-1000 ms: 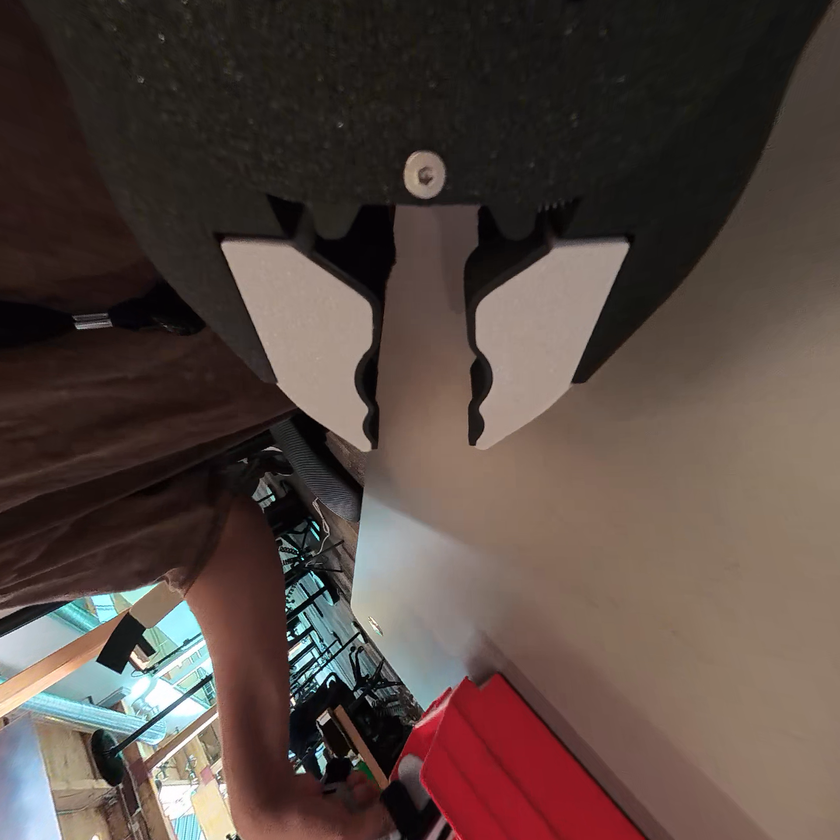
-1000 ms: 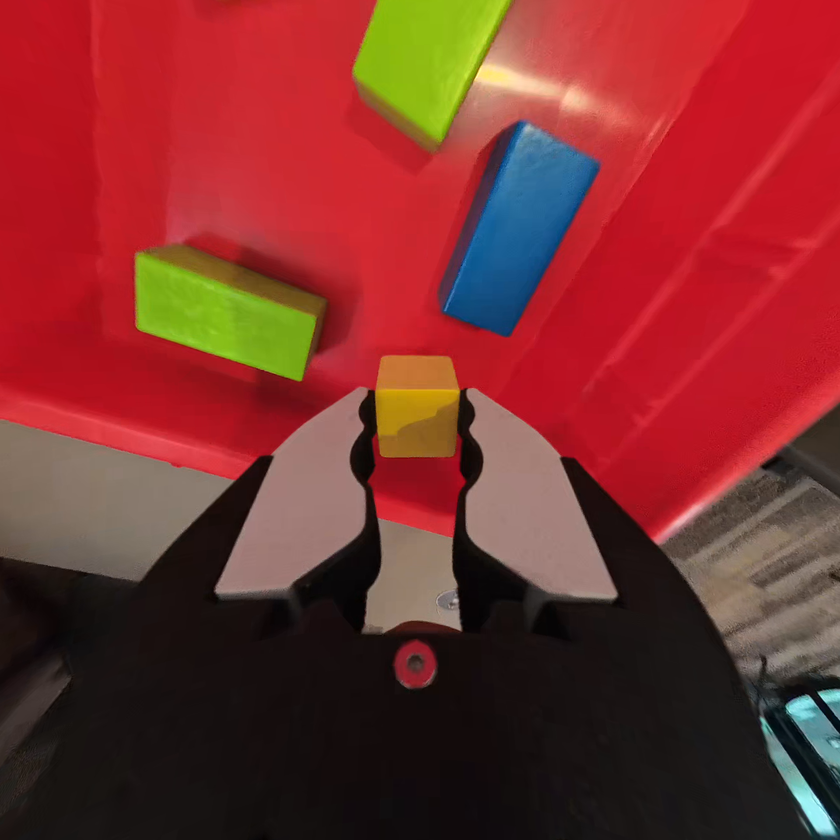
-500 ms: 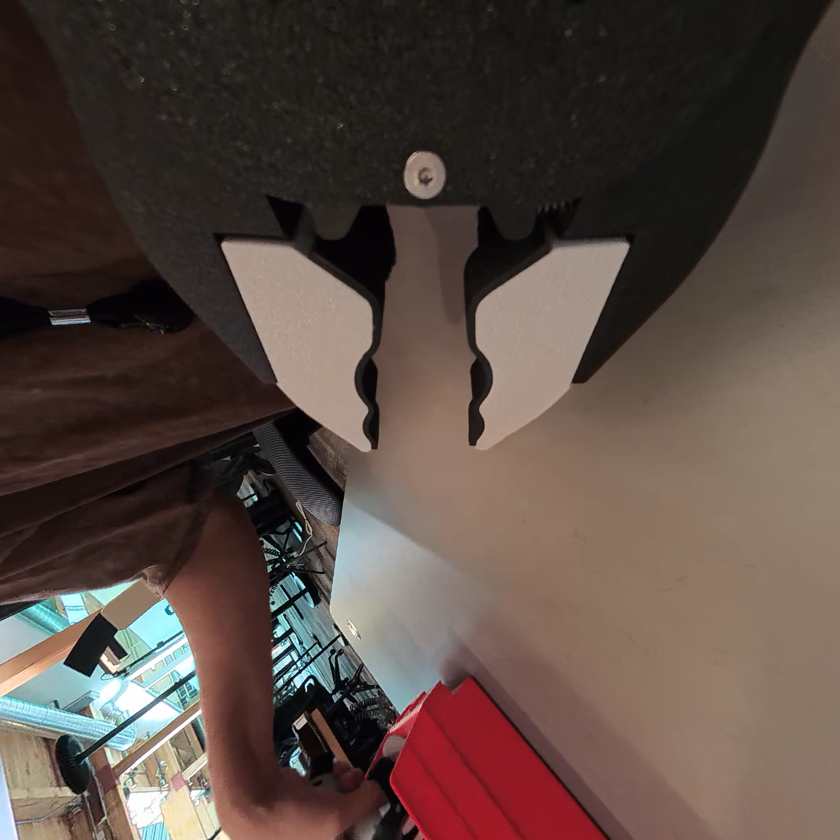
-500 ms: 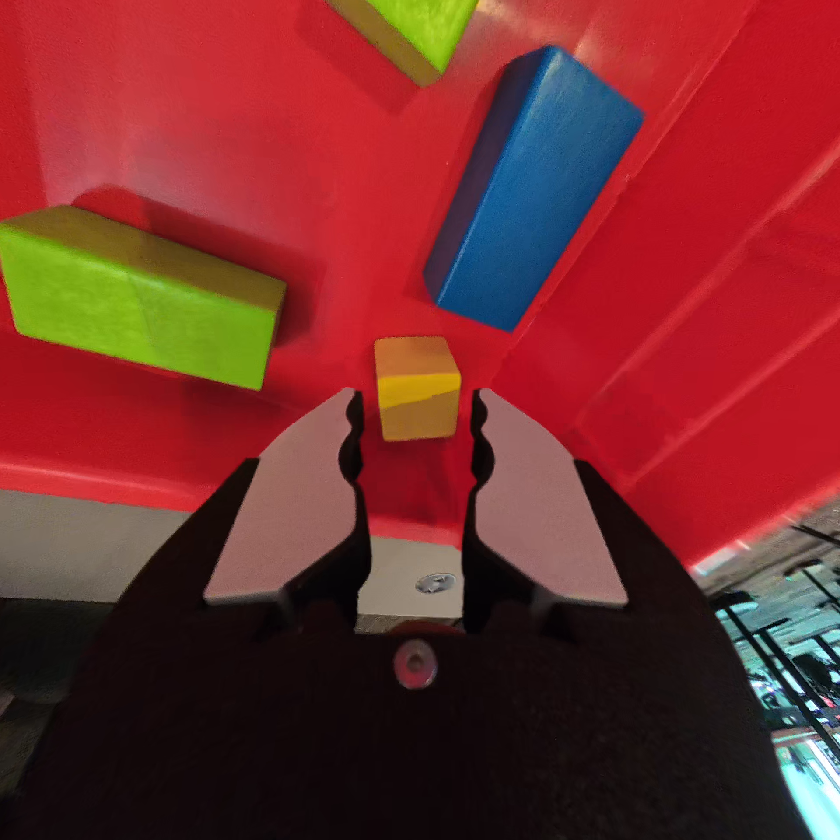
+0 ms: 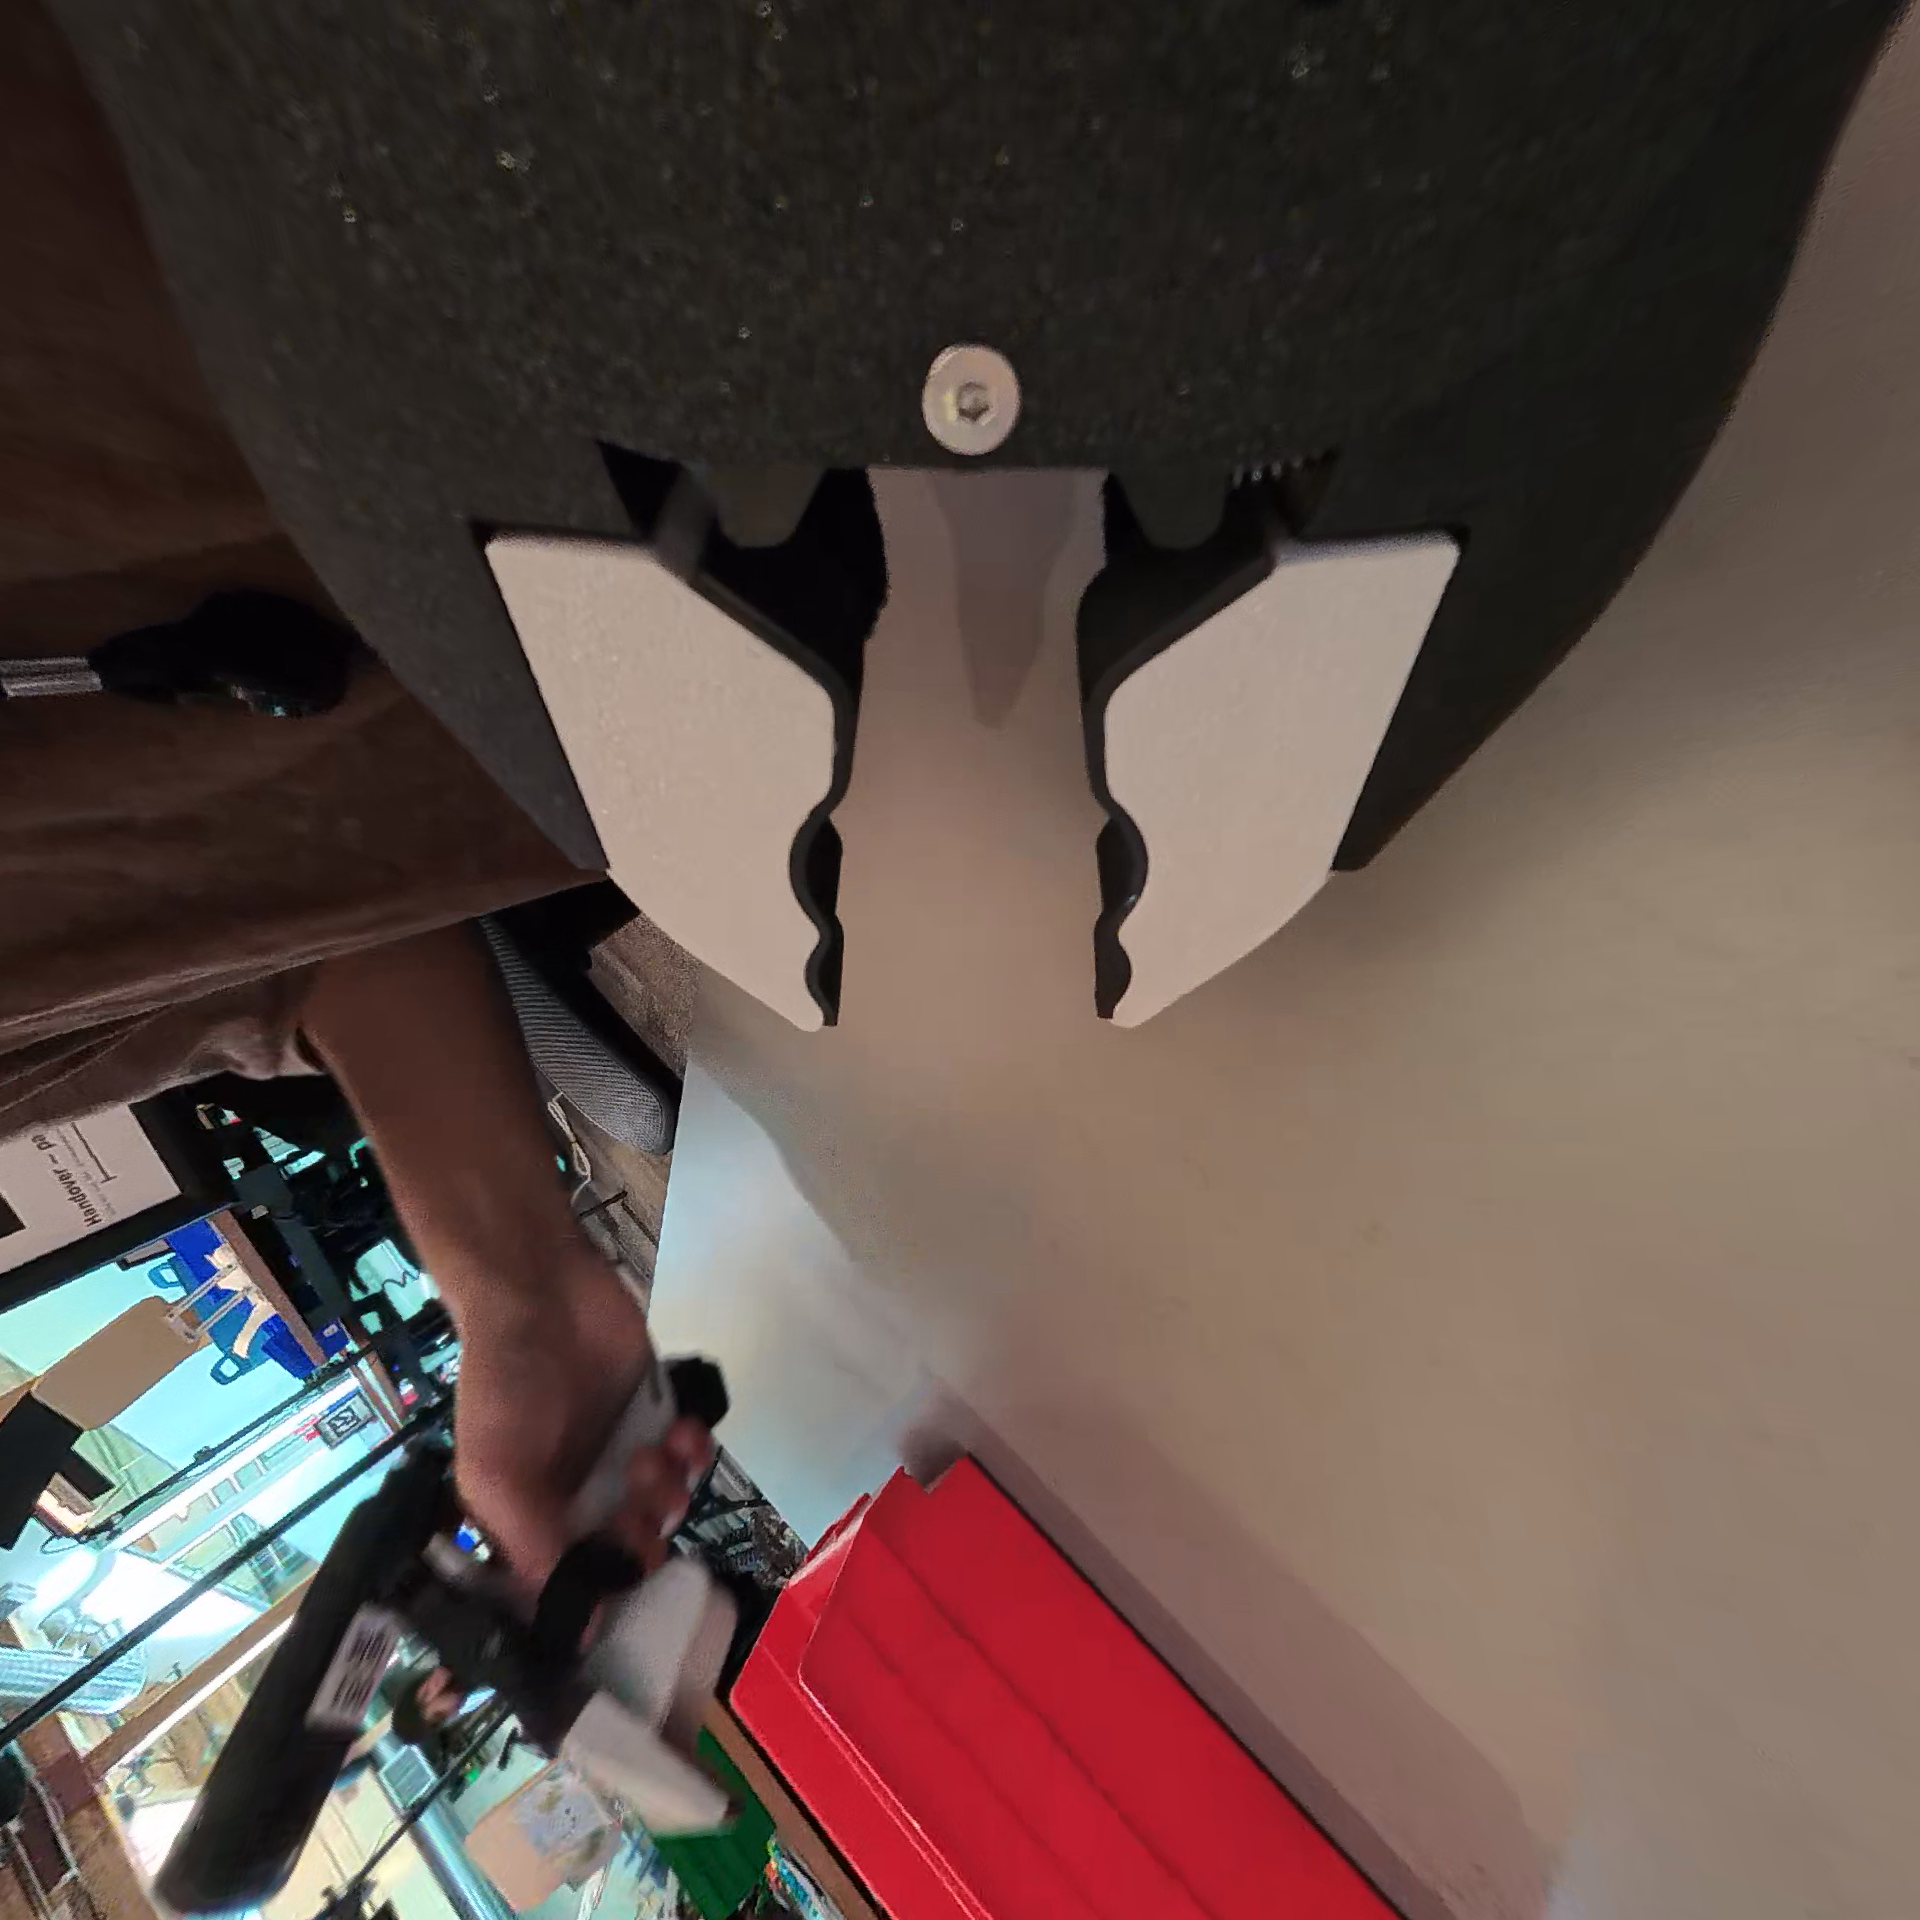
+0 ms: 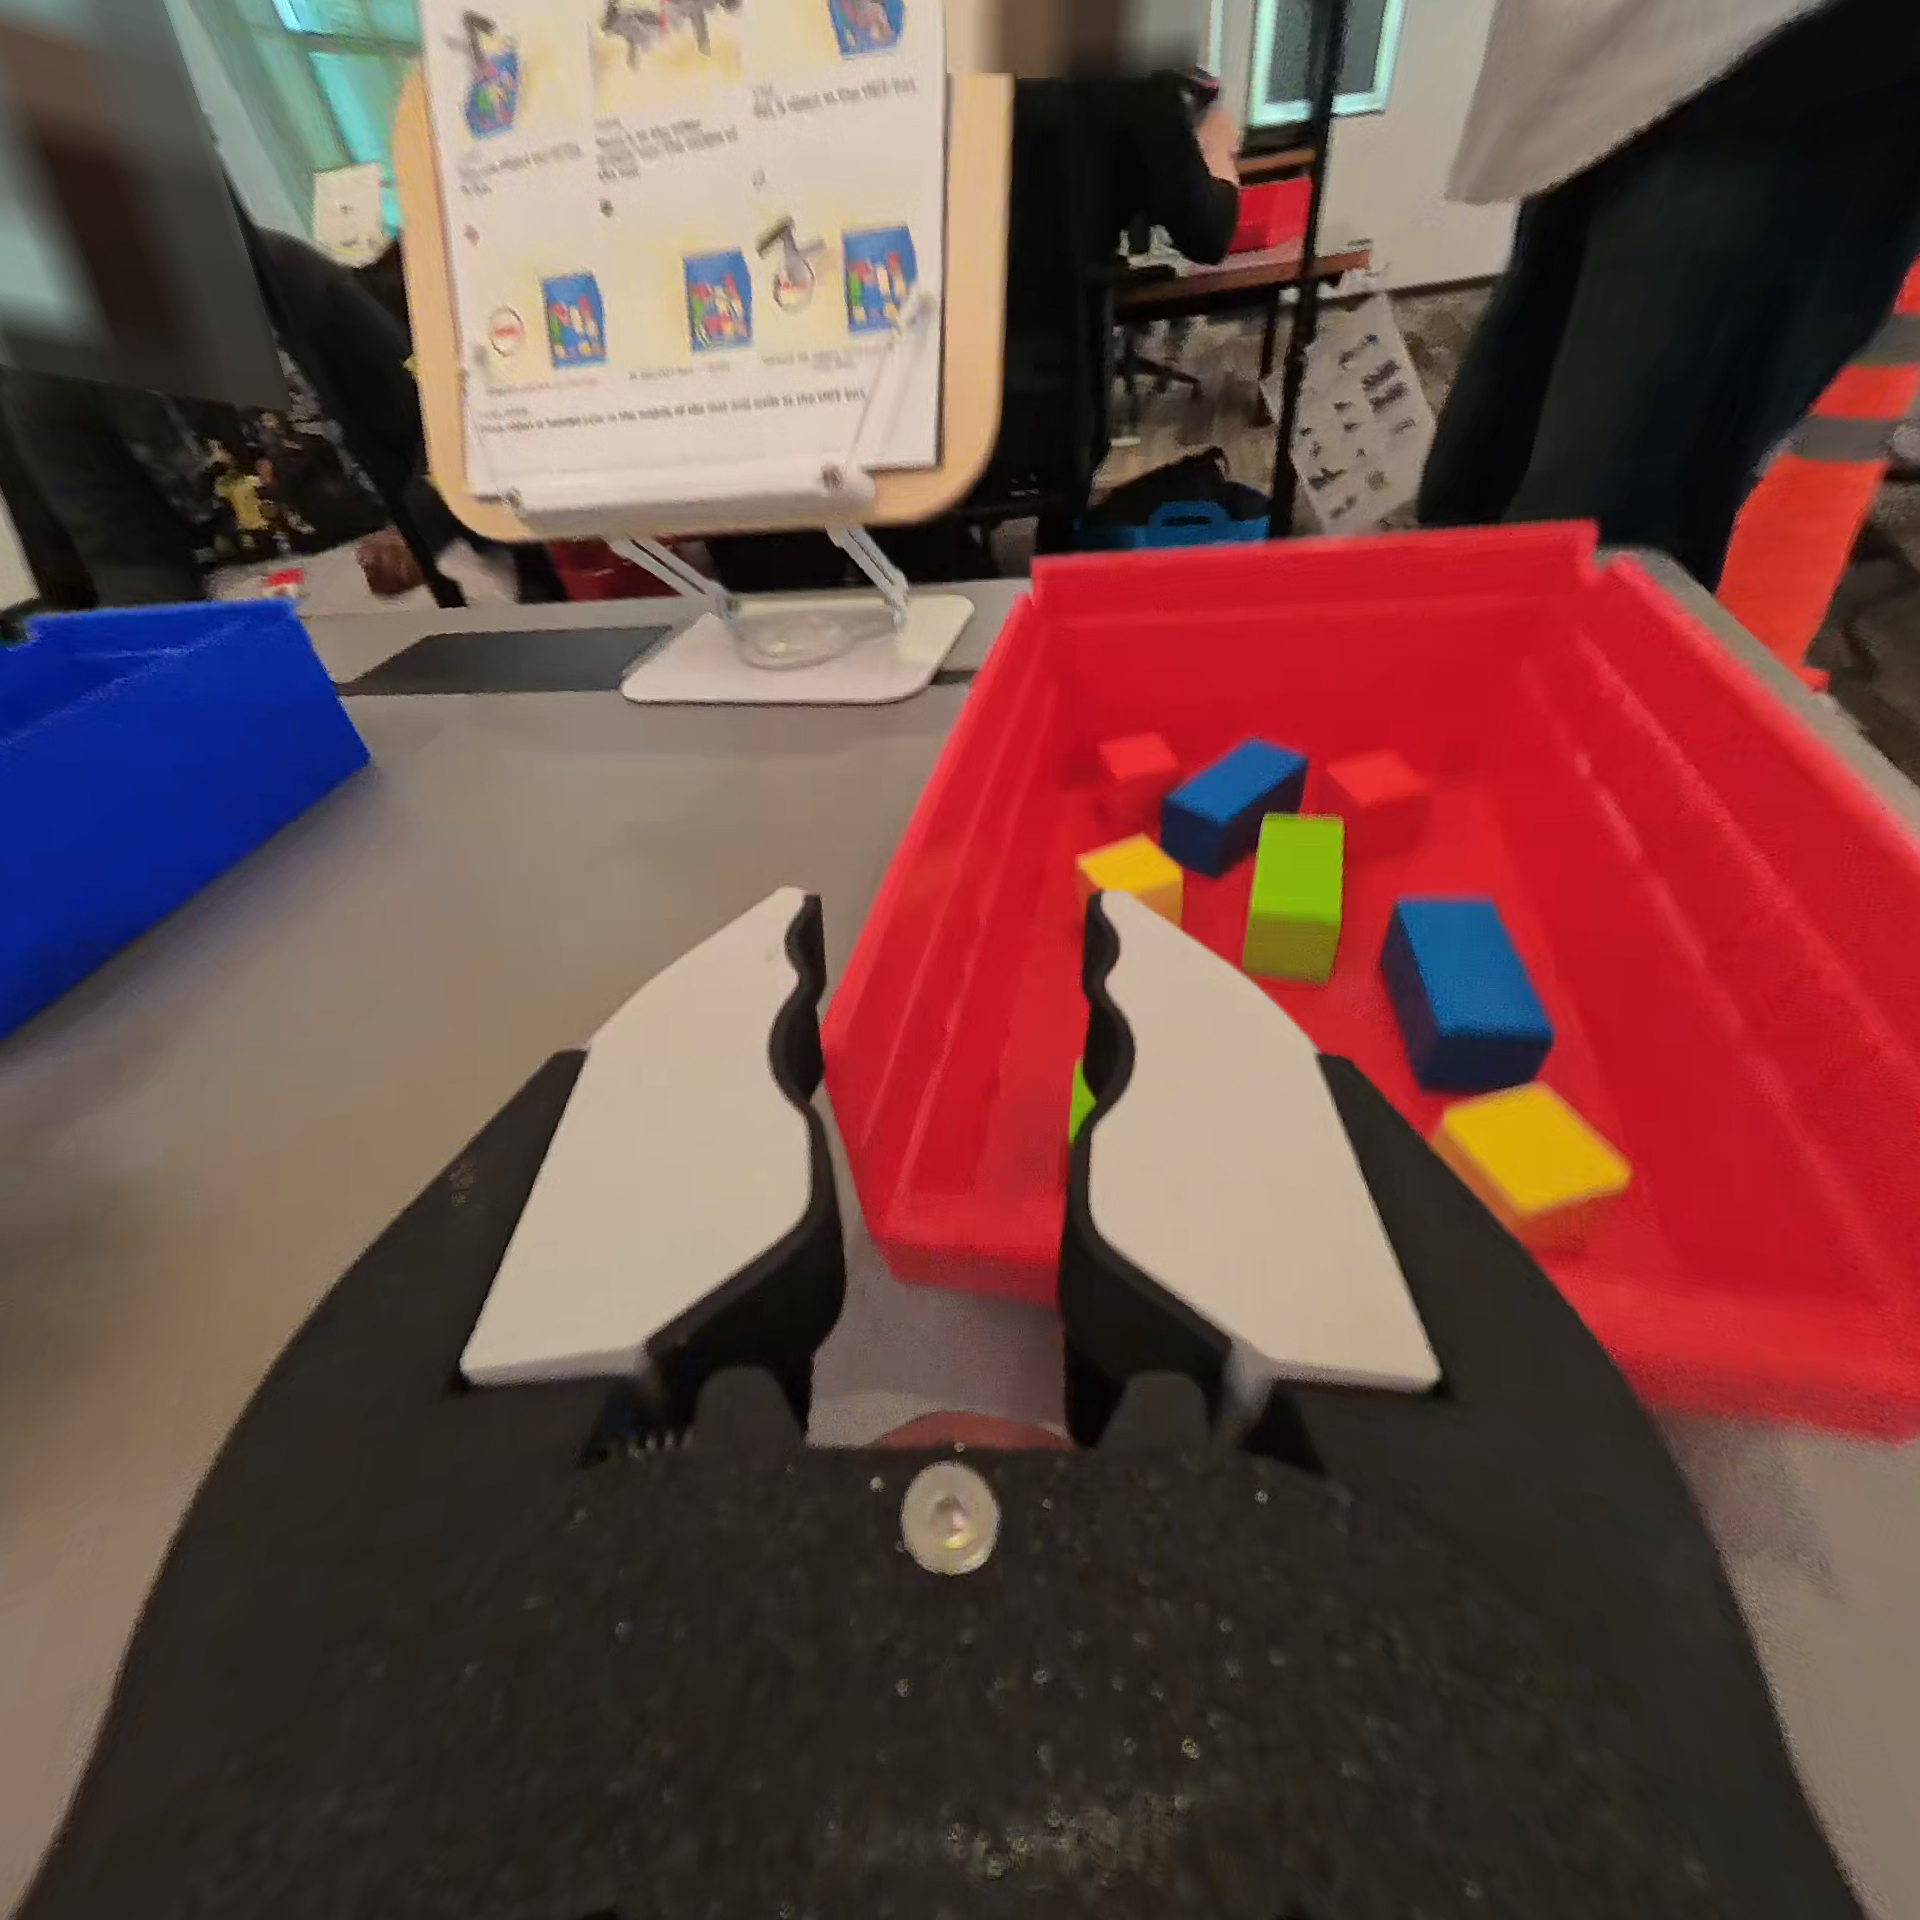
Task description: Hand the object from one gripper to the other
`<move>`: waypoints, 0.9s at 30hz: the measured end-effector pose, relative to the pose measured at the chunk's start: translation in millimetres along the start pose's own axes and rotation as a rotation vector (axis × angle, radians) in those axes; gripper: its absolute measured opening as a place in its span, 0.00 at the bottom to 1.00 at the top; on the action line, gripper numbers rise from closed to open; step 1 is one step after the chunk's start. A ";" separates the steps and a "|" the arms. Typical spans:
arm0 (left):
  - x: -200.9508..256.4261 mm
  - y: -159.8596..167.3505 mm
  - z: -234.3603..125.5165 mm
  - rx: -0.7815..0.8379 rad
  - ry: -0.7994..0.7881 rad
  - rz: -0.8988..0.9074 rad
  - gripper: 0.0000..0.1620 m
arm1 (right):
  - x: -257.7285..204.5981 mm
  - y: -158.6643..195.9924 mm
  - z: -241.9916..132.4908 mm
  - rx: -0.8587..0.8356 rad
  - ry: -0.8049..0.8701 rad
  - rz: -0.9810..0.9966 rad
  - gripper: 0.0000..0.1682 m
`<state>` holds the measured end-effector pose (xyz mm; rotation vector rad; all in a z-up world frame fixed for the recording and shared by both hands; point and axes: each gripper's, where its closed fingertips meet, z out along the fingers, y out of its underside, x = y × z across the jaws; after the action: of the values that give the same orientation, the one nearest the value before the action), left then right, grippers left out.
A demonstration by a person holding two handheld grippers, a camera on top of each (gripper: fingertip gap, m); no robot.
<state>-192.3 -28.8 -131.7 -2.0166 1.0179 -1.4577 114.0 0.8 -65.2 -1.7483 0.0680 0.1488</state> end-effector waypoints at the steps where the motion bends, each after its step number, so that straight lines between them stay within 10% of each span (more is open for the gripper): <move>1: -0.3 -0.2 -0.9 0.003 0.002 -0.004 0.29 | 0.0 12.0 -3.6 0.013 0.034 0.006 0.28; 9: 7.3 -4.0 -13.1 -0.052 -0.090 0.073 0.28 | 5.7 22.4 -22.3 0.079 0.084 -0.017 0.28; 14: -3.3 -55.5 -79.9 0.006 -0.335 0.086 0.29 | 10.3 26.8 -20.9 0.064 0.090 -0.025 0.27; 20: -122.8 -93.4 -183.3 -0.148 -0.929 -0.132 0.32 | 3.7 30.5 -11.1 0.043 0.033 0.010 0.27; 27: -250.8 -128.0 -183.7 -0.319 -1.051 -0.315 0.32 | -7.3 40.6 -4.3 -0.014 -0.012 -0.005 0.27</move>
<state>-368.6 257.5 -129.3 -2.7265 0.4777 -0.1660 101.7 -11.1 -103.1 -1.7614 0.0543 0.1563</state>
